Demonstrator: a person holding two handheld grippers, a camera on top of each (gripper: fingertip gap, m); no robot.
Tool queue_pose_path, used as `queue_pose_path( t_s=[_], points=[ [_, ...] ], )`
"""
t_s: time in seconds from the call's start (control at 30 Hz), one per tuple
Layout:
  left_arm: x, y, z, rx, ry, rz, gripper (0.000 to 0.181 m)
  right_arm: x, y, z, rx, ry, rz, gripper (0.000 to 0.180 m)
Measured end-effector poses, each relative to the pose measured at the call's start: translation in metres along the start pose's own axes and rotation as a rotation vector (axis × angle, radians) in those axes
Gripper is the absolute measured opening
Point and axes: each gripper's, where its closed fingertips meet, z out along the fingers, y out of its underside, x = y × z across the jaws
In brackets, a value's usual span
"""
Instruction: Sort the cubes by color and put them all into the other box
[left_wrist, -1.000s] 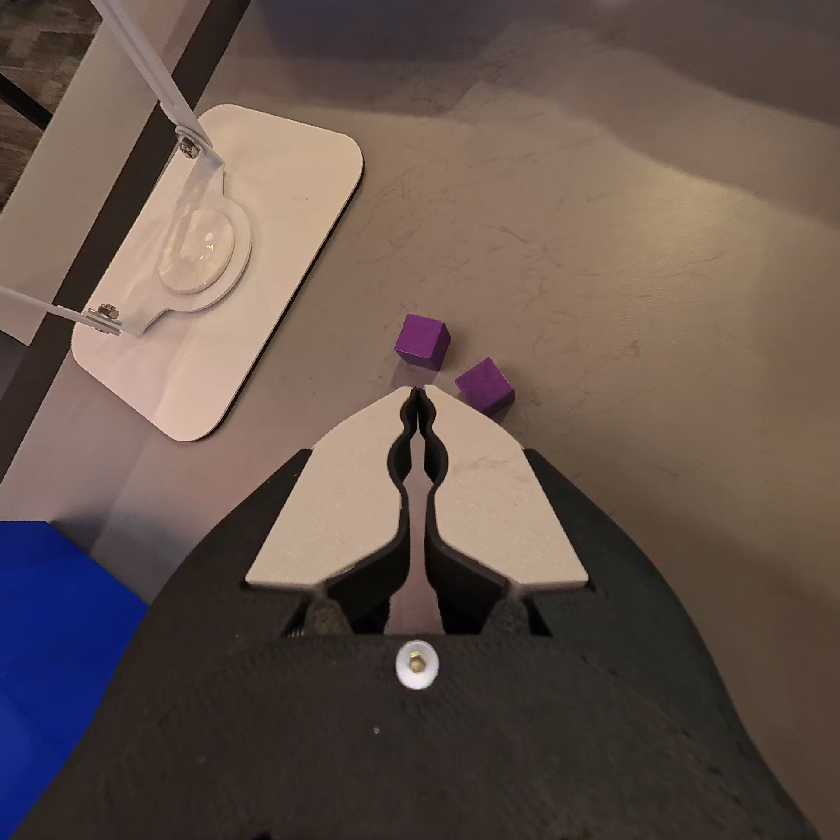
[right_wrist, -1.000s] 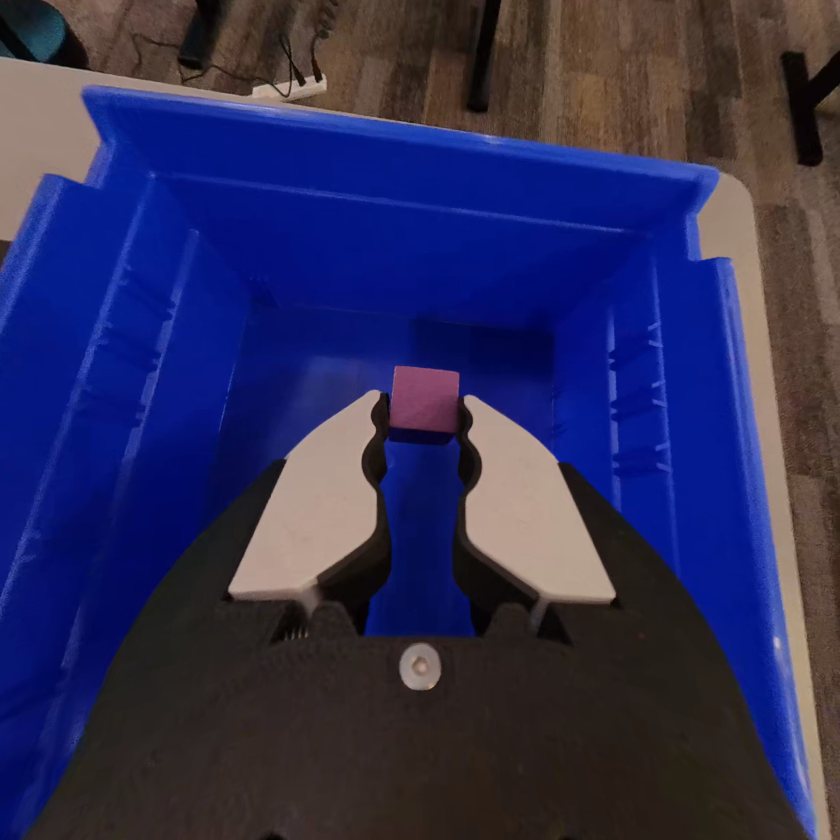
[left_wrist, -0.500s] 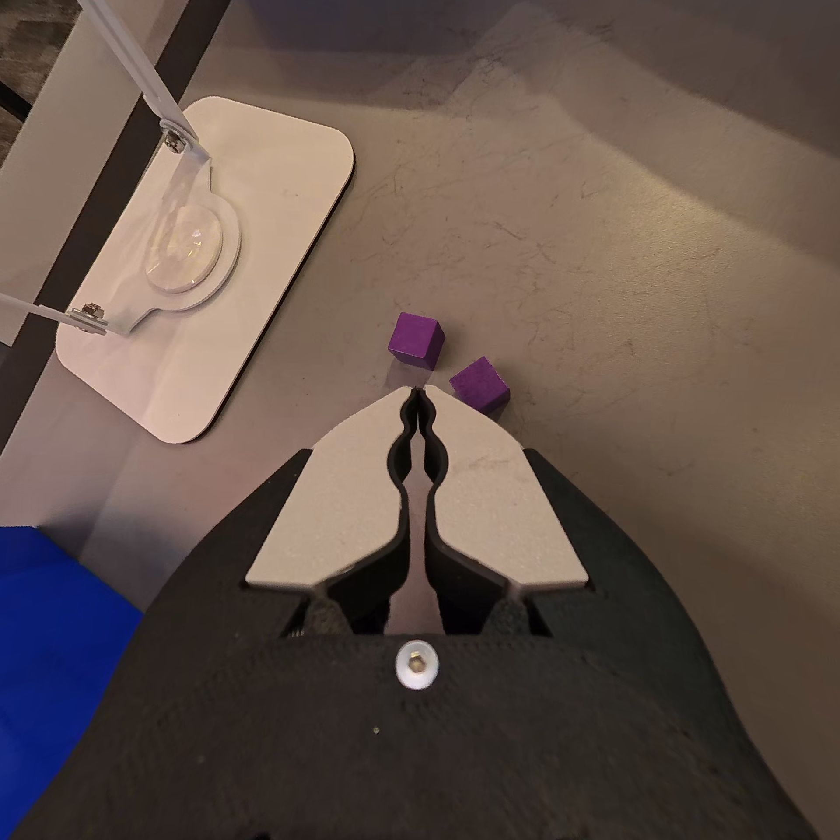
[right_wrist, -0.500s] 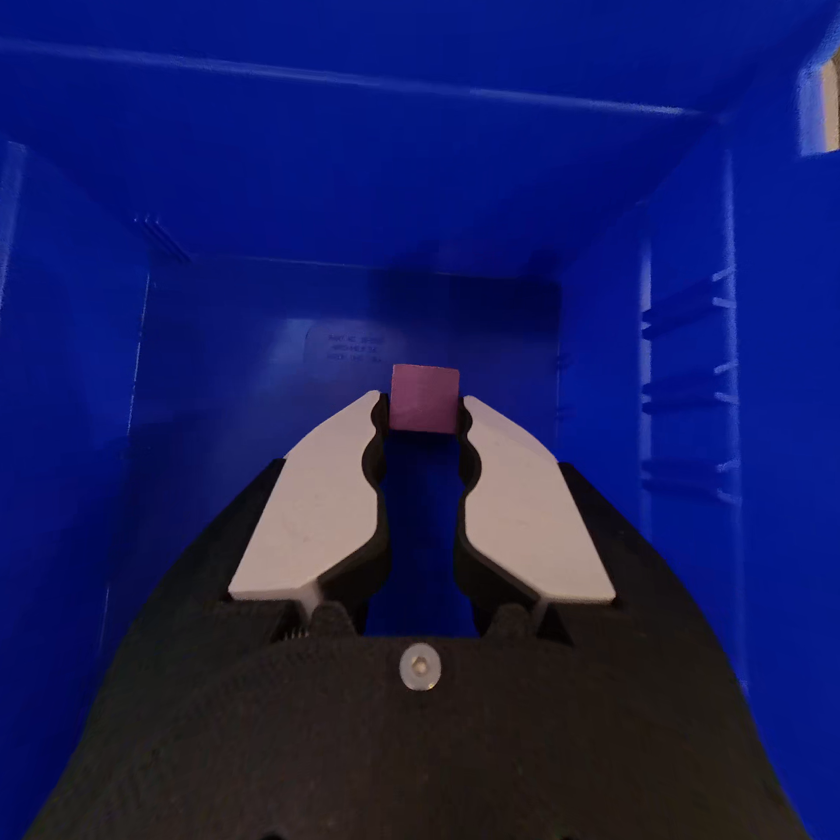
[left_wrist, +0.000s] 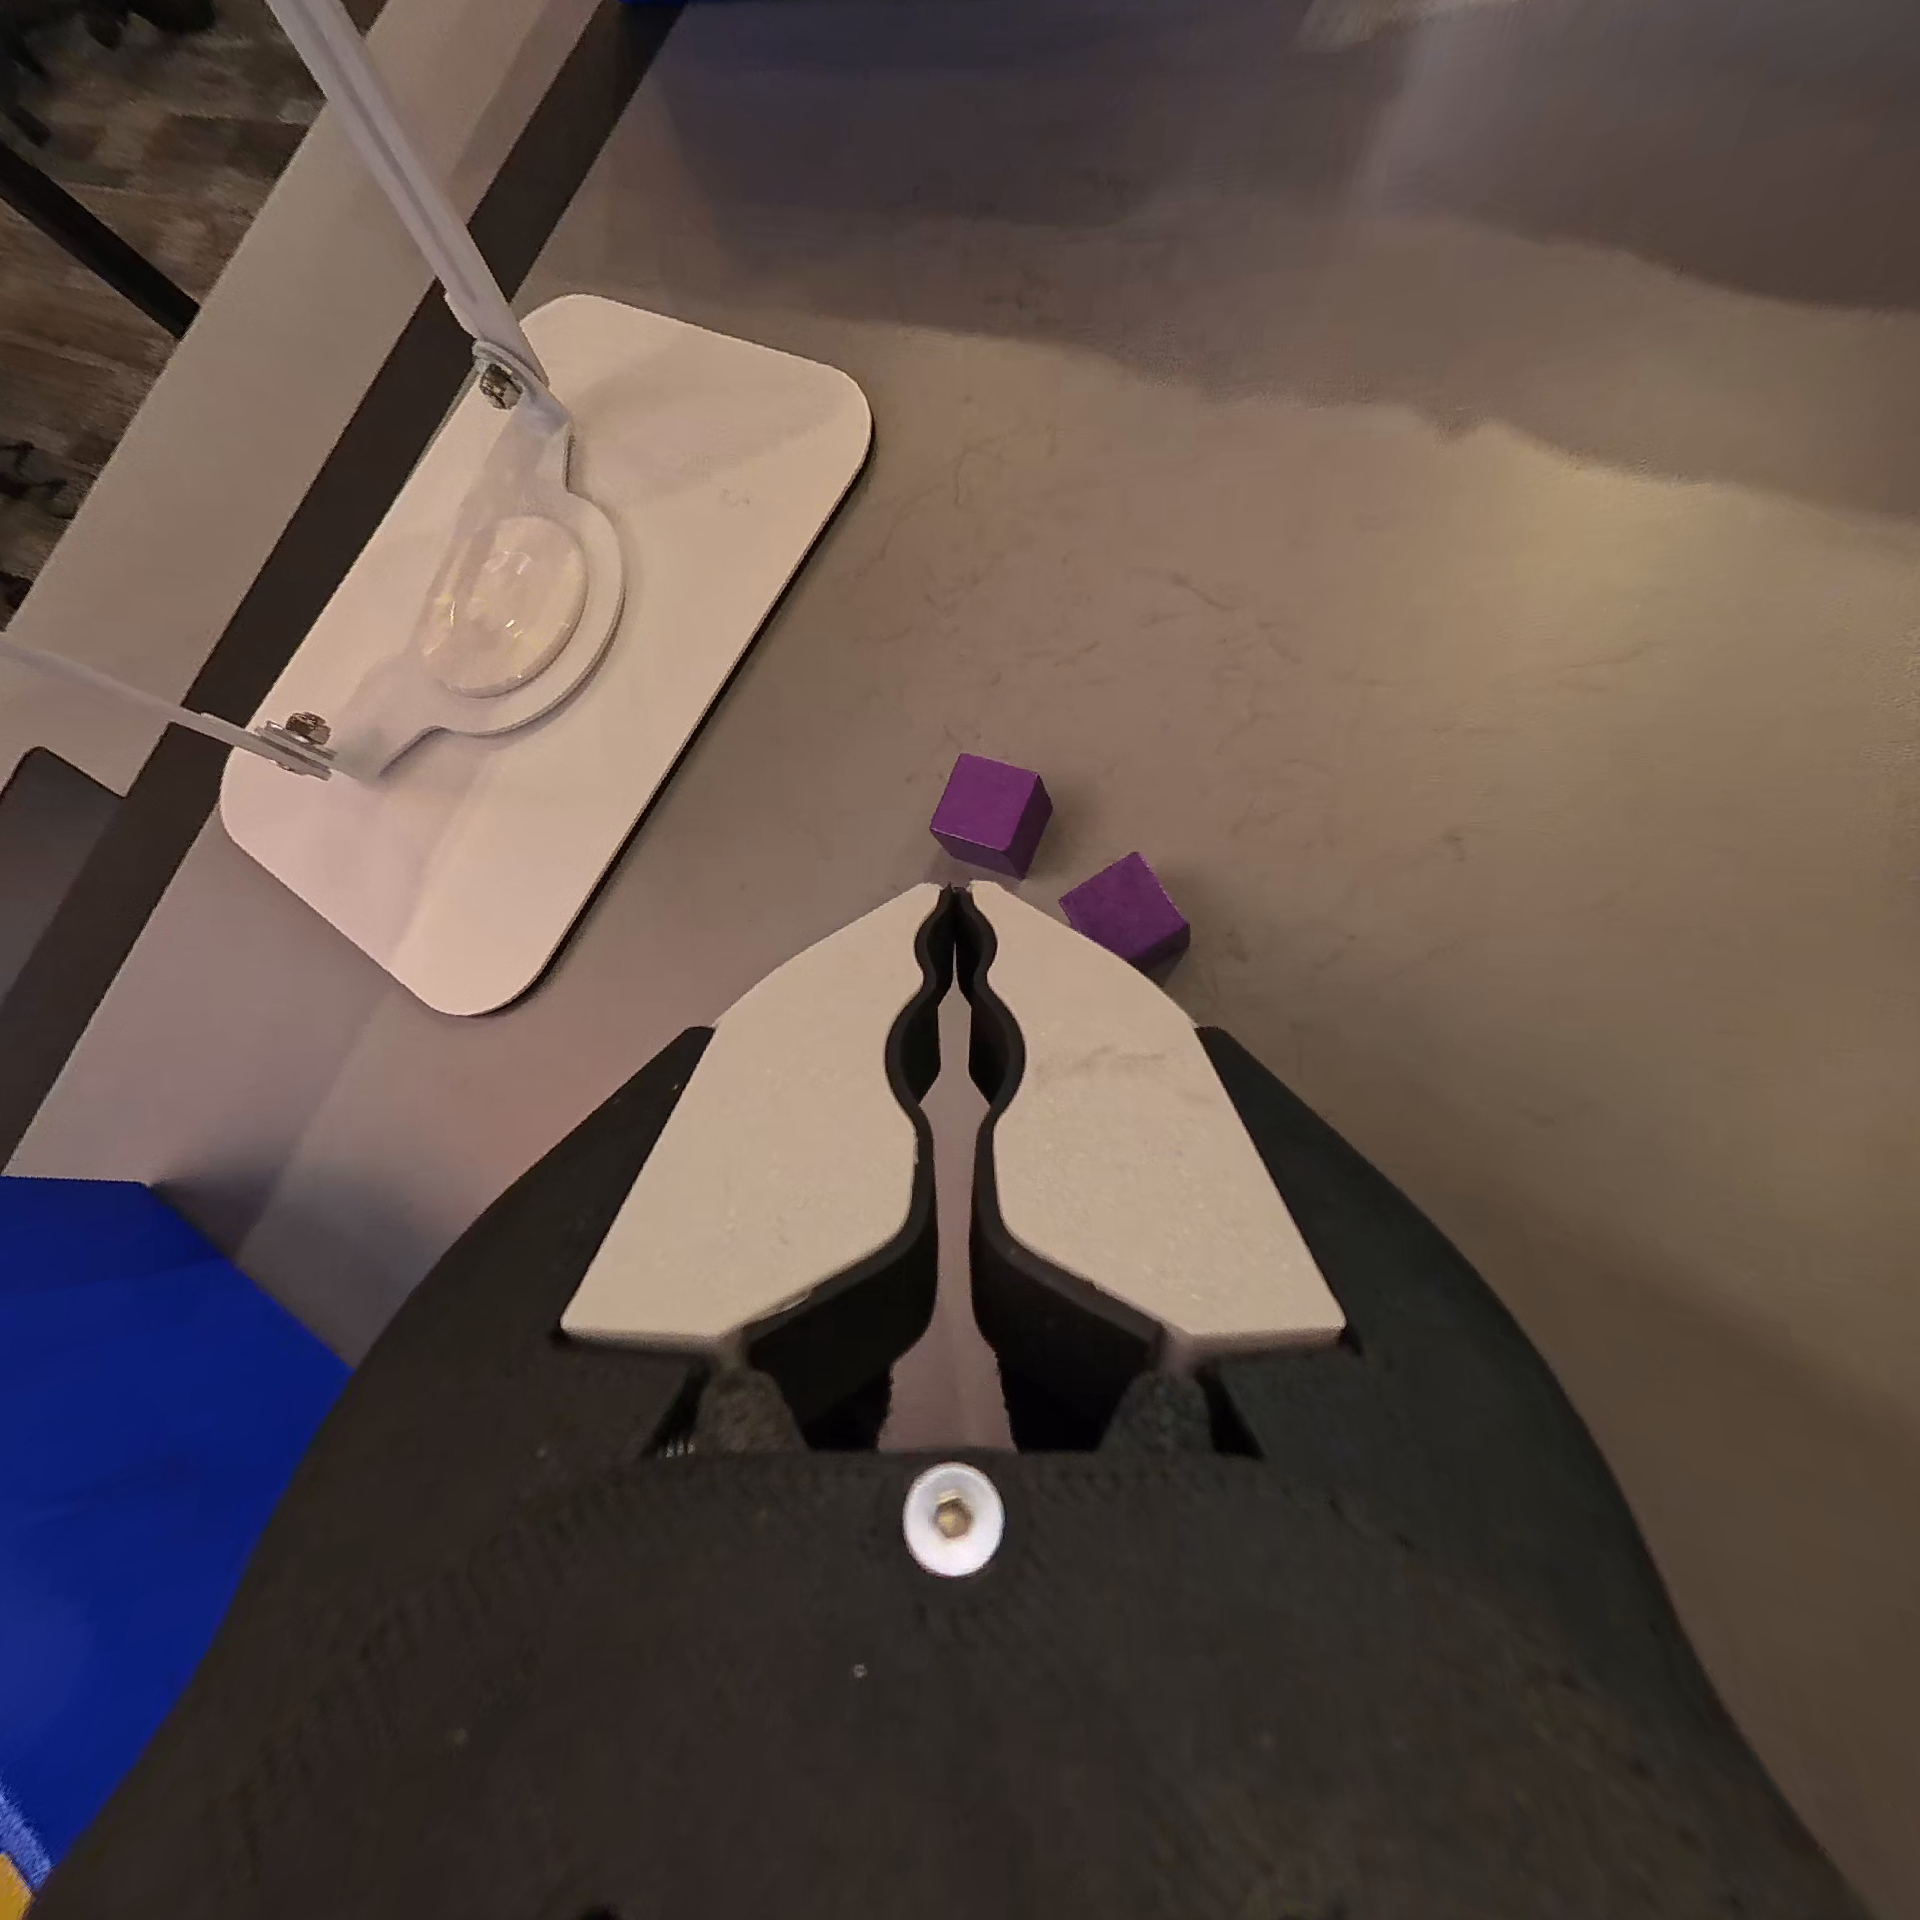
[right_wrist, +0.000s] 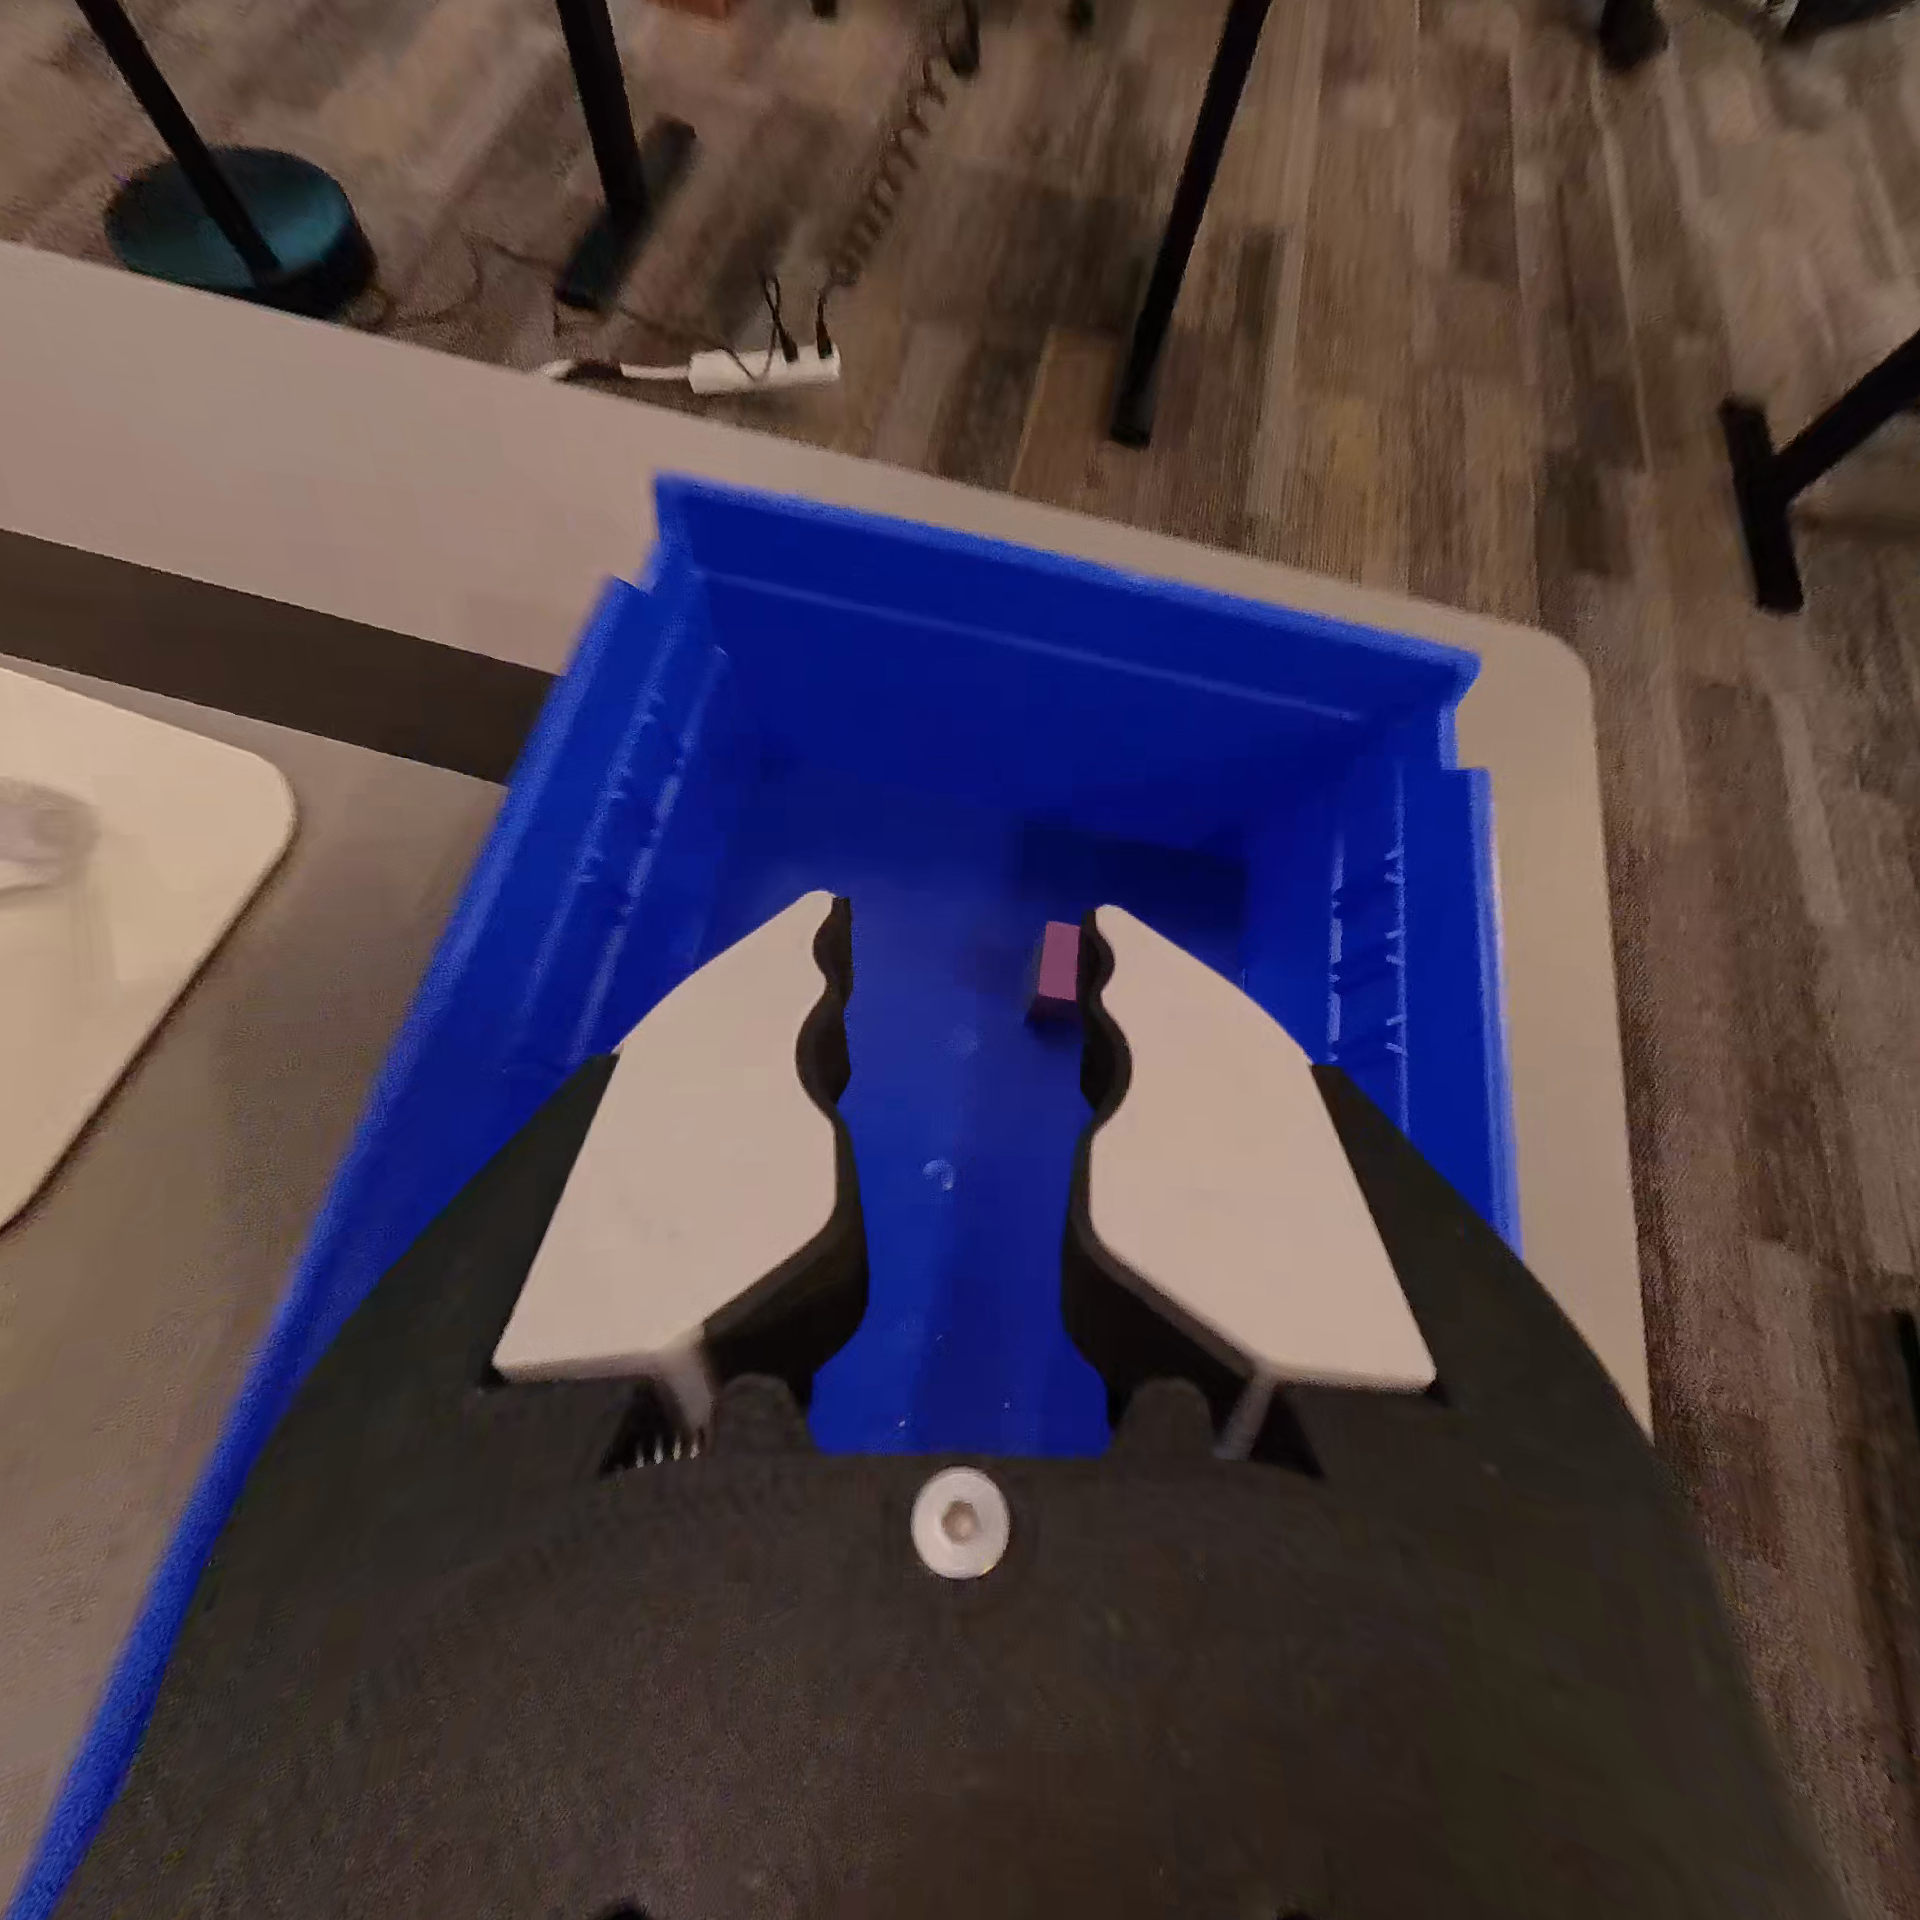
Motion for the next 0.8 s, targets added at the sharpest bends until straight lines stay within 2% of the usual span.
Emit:
queue_pose_path(
  t_s=[0.2, 0.4, 0.57, 0.8],
  points=[
    [-0.002, -0.002, -0.003, 0.01, -0.009, -0.001, 0.0, -0.053, -0.025, -0.061, 0.141, -0.106, -0.083, 0.043],
    [-0.006, -0.005, -0.008, 0.026, -0.029, -0.007, 0.0, -0.16, -0.023, -0.117, 0.243, -0.371, -0.259, 0.042],
    [-0.008, -0.007, -0.012, 0.038, -0.04, -0.01, 0.0, -0.268, 0.014, -0.131, 0.247, -0.634, -0.477, 0.042],
    [-0.008, -0.008, -0.014, 0.044, -0.048, -0.008, 0.0, -0.361, 0.084, -0.102, 0.137, -0.878, -0.711, 0.042]
  ],
)
